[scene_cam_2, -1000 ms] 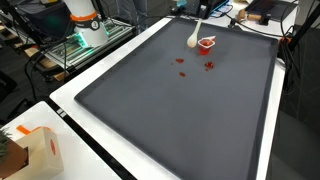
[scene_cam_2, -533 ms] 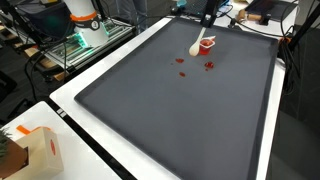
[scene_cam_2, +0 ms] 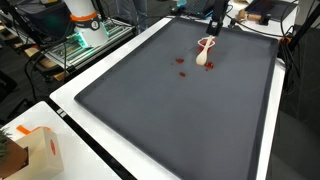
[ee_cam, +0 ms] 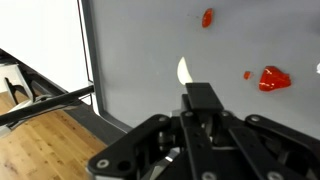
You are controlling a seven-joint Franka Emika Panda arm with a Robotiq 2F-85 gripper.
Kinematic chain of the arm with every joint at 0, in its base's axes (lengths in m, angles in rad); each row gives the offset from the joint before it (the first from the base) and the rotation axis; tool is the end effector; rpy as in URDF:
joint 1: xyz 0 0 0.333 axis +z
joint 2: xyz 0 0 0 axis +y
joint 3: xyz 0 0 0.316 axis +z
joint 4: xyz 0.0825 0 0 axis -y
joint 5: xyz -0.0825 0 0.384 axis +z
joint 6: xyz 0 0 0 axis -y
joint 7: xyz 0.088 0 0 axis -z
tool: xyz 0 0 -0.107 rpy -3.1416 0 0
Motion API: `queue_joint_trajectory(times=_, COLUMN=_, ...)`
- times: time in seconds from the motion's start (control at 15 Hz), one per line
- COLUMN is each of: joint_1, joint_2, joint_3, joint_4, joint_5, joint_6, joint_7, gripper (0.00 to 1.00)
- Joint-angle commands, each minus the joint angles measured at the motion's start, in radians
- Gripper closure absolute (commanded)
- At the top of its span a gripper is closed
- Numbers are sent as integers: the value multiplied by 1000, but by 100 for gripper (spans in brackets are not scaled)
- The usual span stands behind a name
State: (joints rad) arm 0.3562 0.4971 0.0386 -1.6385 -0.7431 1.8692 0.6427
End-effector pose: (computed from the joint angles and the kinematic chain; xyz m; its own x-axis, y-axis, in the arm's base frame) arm 0.6293 0.2030 0.3254 0.9921 0.1014 0.0745 0.0302 -0.7667 0.6413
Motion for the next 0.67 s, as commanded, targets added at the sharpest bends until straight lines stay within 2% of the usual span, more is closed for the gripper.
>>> queue_joint_trajectory(times=0.0, joint_1=23, joint_2=43, joint_3=-14, joint_4=15, joint_5=-101, joint_6=29, joint_7=115, gripper=97)
queue_joint_trajectory(times=0.6, joint_1=12, joint_2=104, joint_3=-2, joint_4=17, joint_5=-216, joint_6=82, joint_7=262, gripper=97)
